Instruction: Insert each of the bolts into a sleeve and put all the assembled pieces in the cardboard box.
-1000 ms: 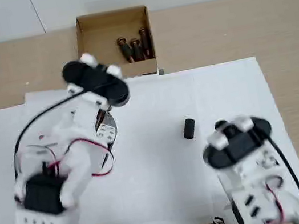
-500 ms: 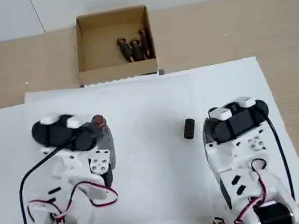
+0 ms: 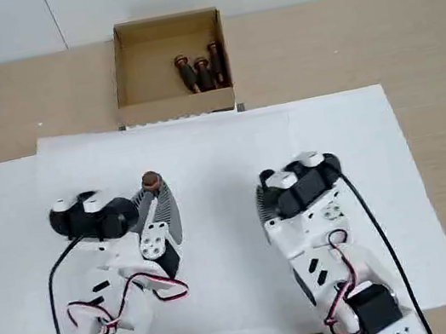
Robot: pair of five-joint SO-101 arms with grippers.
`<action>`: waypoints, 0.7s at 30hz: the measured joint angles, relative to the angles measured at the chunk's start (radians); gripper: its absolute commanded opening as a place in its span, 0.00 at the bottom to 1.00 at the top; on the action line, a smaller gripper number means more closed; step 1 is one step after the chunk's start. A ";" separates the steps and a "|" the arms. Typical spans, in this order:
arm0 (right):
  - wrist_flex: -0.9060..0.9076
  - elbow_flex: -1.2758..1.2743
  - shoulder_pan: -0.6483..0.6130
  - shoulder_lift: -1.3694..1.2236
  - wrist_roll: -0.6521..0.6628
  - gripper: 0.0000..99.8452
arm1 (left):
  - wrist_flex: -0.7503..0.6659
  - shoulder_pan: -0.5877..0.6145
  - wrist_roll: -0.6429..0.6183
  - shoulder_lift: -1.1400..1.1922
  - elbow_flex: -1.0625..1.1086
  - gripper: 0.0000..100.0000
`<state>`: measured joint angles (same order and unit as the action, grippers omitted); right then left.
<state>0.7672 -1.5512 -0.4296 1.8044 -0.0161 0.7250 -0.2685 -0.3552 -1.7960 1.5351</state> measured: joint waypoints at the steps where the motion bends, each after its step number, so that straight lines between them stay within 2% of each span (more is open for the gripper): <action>1: -0.014 -0.011 -0.025 0.000 0.000 0.00 | -0.008 0.000 -0.014 -0.002 0.014 0.01; 7: -0.095 -0.092 -0.143 0.000 0.000 0.00 | -0.055 0.000 -0.183 -0.003 0.018 0.01; 15: -0.152 -0.120 -0.249 -0.002 0.000 0.00 | -0.060 0.000 -0.281 -0.006 0.034 0.01; 21: -0.155 -0.120 -0.313 -0.002 0.000 0.00 | -0.060 0.000 -0.298 -0.006 0.034 0.01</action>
<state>0.6122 -1.6709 -0.7426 1.8029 -0.0161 0.6651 -0.2685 -0.6529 -1.8021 1.5689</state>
